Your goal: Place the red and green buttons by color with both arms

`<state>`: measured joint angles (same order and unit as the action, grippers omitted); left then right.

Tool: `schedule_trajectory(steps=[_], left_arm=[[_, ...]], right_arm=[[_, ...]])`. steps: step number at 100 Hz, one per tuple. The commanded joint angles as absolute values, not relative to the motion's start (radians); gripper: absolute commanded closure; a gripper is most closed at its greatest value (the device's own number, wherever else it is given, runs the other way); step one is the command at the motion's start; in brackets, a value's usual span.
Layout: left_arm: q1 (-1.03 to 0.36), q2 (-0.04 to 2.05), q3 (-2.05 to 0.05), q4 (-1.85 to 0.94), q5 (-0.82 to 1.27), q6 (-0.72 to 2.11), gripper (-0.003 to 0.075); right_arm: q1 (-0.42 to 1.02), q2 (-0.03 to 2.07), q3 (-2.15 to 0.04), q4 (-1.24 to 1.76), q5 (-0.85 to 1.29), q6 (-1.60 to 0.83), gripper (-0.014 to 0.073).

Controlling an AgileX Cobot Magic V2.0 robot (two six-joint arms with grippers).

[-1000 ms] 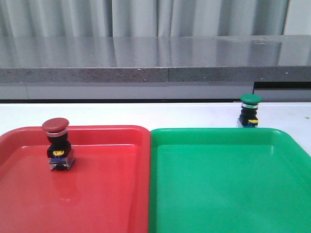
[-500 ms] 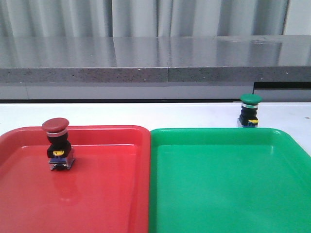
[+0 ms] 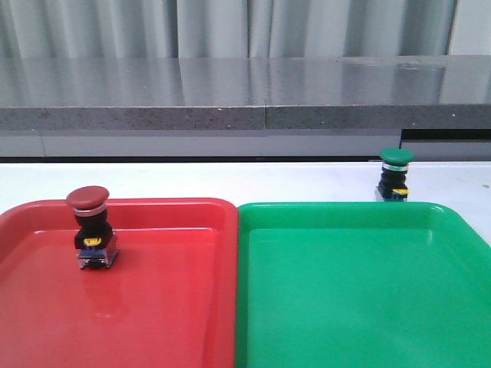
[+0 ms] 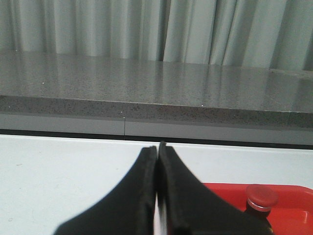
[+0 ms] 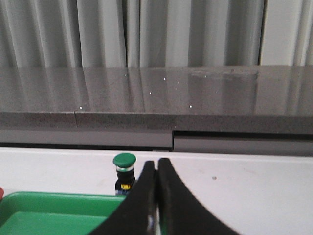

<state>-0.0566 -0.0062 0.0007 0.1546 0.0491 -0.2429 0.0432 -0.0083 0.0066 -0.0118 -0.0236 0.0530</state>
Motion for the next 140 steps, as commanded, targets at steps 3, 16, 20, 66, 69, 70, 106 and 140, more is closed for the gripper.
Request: schedule_trajectory(steps=[3,16,20,66,69,70,106,140], left_arm=[[-0.056,-0.036,0.043,0.146,-0.035,-0.244,0.0739],[-0.056,-0.036,0.043,0.146,-0.035,-0.244,0.0740],[-0.056,-0.036,0.043,0.146,-0.035,-0.244,0.0739],[-0.056,-0.036,0.043,0.146,-0.035,-0.244,0.0739],[-0.056,-0.036,0.043,0.146,-0.035,-0.244,0.0740],[-0.056,-0.036,0.043,0.146,-0.035,-0.244,0.0740],[-0.056,-0.036,0.043,0.146,-0.035,-0.244,0.0739],[-0.056,-0.036,0.043,0.146,-0.035,-0.244,0.0740]], right_arm=[[0.035,-0.017,-0.100,-0.010,-0.094,0.046,0.0704],[0.035,0.042,-0.239,-0.011,0.040,0.046,0.0704],[0.035,0.074,-0.285,-0.011,0.088,0.046,0.0704],[0.035,0.538,-0.734,-0.011,0.627,0.046,0.0704],[0.035,0.558,-0.745,-0.011,0.644,0.046,0.0704],[0.035,0.562,-0.747,-0.011,0.646,0.046,0.0704],[0.035,0.651,-0.748,-0.010,0.679,0.046,0.0683],[0.035,0.651,-0.748,-0.010,0.673,0.046,-0.0006]])
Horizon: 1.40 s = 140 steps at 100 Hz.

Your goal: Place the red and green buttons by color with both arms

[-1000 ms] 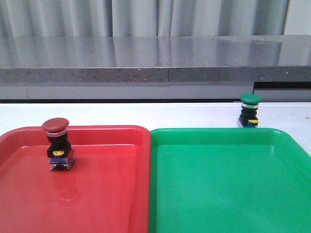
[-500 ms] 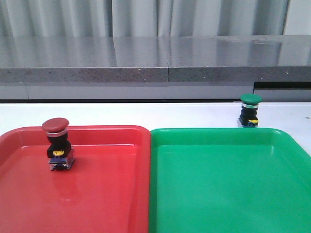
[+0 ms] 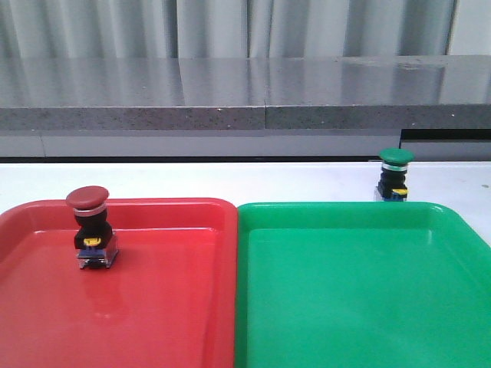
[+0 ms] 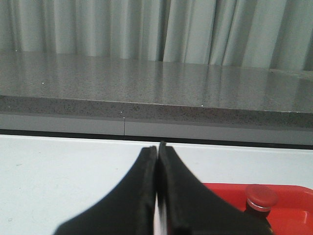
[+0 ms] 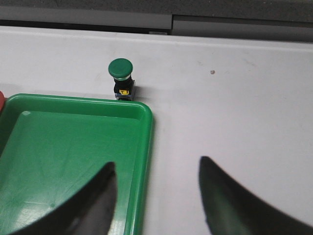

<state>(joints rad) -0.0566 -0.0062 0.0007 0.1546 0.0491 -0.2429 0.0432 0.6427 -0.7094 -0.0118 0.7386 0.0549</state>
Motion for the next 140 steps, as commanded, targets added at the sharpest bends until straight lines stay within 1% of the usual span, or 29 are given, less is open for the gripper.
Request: schedule_trajectory(steps=[1,3,12,28,40,61,92,120,140], left_arm=[[-0.056,-0.036,0.043,0.146,-0.035,-0.244,0.0740],[-0.056,-0.036,0.043,0.146,-0.035,-0.244,0.0739],[-0.056,-0.036,0.043,0.146,-0.035,-0.244,0.0739],[-0.056,-0.036,0.043,0.146,-0.035,-0.244,0.0739],[-0.056,-0.036,0.043,0.146,-0.035,-0.244,0.0740],[-0.056,-0.036,0.043,0.146,-0.035,-0.244,0.0739],[-0.056,-0.036,0.043,0.146,-0.035,-0.244,0.0739],[-0.056,-0.036,0.043,0.146,-0.035,-0.244,0.0739],[-0.056,-0.036,0.043,0.146,-0.035,-0.244,0.0740]], right_arm=[[0.035,0.651,-0.748,-0.010,0.669,0.046,-0.0014],[0.035,0.651,-0.748,-0.010,0.660,0.046,-0.0034],[0.035,0.651,-0.748,-0.009,0.623,0.046,-0.0008],[0.035,0.662,-0.748,0.000,0.575,0.046,-0.0008],[0.035,0.724,-0.774,0.016,0.569,0.046,-0.0008],[0.064,0.921,-0.899,0.043,0.576,0.046,-0.0008],[0.153,1.254,-1.089,0.043,0.568,0.046,-0.0008],[0.162,1.497,-1.216,0.035,0.557,0.046,-0.0008],[0.162,1.619,-1.293,0.027,0.557,0.046,-0.0008]])
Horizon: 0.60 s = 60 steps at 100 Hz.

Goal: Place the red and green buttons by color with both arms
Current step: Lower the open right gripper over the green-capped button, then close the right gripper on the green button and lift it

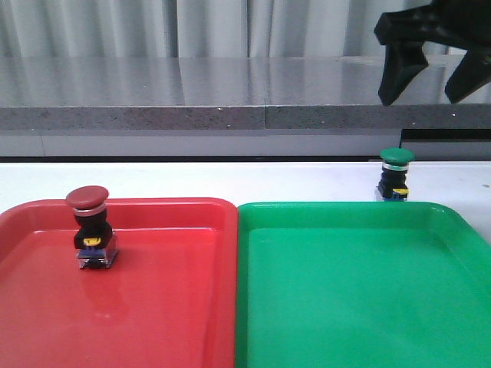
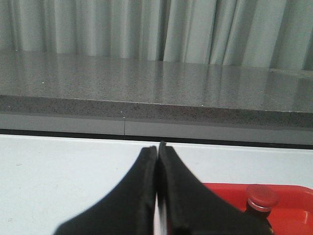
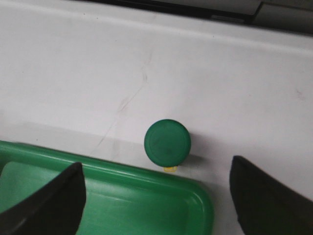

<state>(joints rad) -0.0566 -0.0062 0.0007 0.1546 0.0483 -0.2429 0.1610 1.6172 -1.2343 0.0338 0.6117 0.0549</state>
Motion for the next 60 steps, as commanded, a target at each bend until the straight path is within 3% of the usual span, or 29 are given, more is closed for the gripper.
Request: schedule_trajectory(steps=[1,60], left_arm=[[-0.056,-0.036,0.043,0.146,-0.035,-0.244,0.0740],[-0.056,-0.036,0.043,0.146,-0.035,-0.244,0.0739]], right_arm=[[0.162,1.627,-1.296,0.027,0.558,0.046,-0.0008],[0.157,1.789,-1.360,0.011,0.523,0.046,-0.0008]])
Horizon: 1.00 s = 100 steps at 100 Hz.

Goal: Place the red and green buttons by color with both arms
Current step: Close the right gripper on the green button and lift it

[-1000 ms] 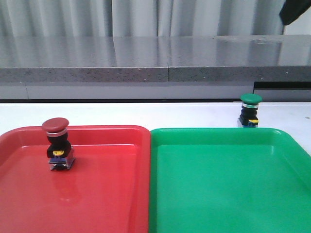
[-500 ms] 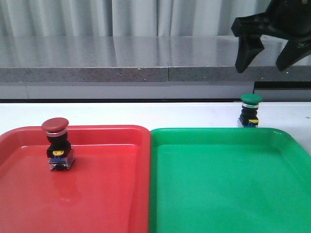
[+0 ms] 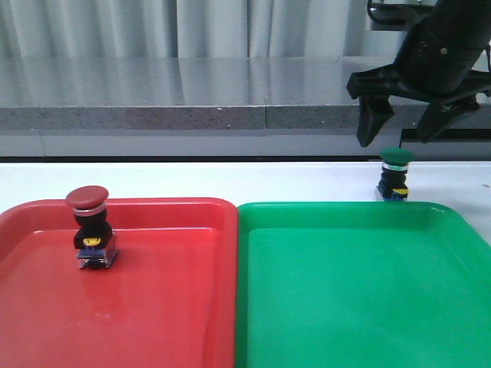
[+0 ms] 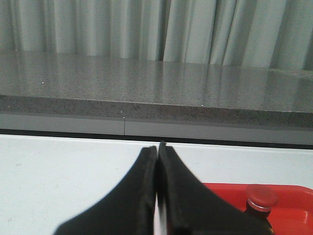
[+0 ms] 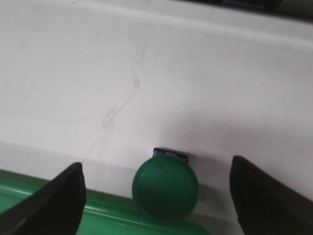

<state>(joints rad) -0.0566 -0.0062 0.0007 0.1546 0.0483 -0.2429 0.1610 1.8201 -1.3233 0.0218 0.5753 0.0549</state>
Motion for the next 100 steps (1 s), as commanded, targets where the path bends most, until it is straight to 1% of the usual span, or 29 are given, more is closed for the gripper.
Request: schedule_trajectory(steps=[1,37,42,51,63,68,75,82,100], left_arm=[[-0.056,-0.036,0.043,0.146,-0.035,-0.244,0.0740],[-0.056,-0.036,0.043,0.146,-0.035,-0.244,0.0740],[-0.056,-0.036,0.043,0.146,-0.035,-0.244,0.0740],[-0.056,-0.036,0.043,0.146,-0.035,-0.244,0.0740],[-0.056,-0.036,0.043,0.146,-0.035,-0.244,0.0739],[-0.056,-0.036,0.043,0.146,-0.035,-0.244,0.0739],[-0.056,-0.036,0.043,0.146,-0.035,-0.244,0.0740],[-0.056,-0.036,0.043,0.146,-0.035,-0.244,0.0740],[-0.056,-0.036,0.043,0.146,-0.035,-0.244,0.0740]], right_arm=[[0.157,1.790,-1.360,0.011,0.523,0.046,-0.0008],[0.147,1.830,-1.361,0.011,0.524,0.046,-0.0007],[0.147,1.830,-1.361,0.011,0.525,0.046,0.0008],[0.147,1.830,-1.361,0.011,0.532,0.046,0.0104],[0.147,1.830,-1.361,0.011,0.545,0.046,0.0293],[0.147,1.830,-1.361,0.011,0.553,0.046,0.0357],[0.147,1.830,-1.363,0.011,0.566,0.046,0.0424],[0.147,1.829,-1.371,0.011,0.586,0.046,0.0452],[0.147,1.820,-1.428,0.011,0.662,0.046,0.0452]])
